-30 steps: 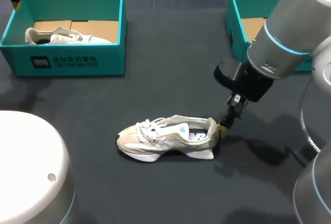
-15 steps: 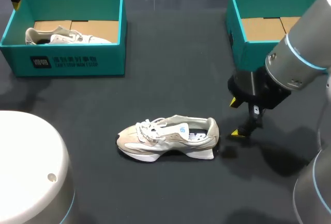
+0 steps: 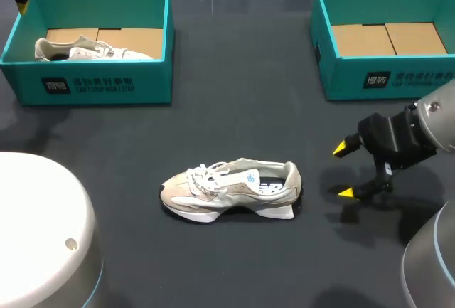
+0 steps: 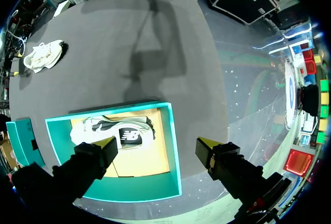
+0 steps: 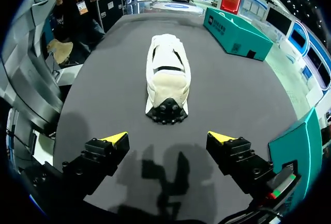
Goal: Take the shoe out of the shoebox, open the shoe tongue, remove and reinsert the insole, then place the shoe into the shoebox
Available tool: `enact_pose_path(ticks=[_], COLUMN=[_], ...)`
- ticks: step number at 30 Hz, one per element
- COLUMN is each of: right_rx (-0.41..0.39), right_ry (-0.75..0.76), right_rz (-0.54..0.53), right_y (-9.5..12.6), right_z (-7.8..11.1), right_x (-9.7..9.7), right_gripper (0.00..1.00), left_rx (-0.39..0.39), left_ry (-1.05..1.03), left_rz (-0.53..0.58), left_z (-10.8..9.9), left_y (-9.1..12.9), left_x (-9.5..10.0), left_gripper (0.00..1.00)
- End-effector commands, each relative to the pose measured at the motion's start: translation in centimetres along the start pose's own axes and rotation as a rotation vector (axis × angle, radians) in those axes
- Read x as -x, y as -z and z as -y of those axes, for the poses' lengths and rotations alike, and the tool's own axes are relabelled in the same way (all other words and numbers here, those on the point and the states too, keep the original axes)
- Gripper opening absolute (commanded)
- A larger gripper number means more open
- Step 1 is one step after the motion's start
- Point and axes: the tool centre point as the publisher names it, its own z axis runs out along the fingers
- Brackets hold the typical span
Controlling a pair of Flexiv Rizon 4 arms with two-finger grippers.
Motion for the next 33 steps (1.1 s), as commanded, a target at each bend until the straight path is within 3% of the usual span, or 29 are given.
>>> enact_pose_path(ticks=[1,8,10,13,17,33], right_rx=[0.210,0.212,0.307,0.391,0.443,0.514], right_ry=[0.002,0.002,0.003,0.005,-0.003,-0.033], right_rz=[0.017,0.005,-0.018,-0.031,-0.033,-0.002], right_y=[0.1,-0.3,-0.7,-1.4,-2.2,-3.8], right_z=[0.6,1.0,2.1,3.4,4.4,4.8], right_x=[-0.7,-0.5,-0.2,0.1,0.3,1.0], right_gripper=[1.00,1.00,1.00,1.00,1.00,1.00], left_rx=[0.002,0.002,0.002,0.002,0.002,0.002], left_ry=[-0.001,-0.001,-0.001,-0.001,-0.001,-0.001], left_rz=[-0.001,-0.001,-0.001,-0.001,-0.001,-0.001], left_z=[0.1,0.1,0.1,0.1,0.1,0.1], left_y=[0.0,0.0,0.0,0.0,0.0,0.0], left_x=[0.0,0.0,0.0,0.0,0.0,0.0], left_gripper=[1.00,1.00,1.00,1.00,1.00,1.00])
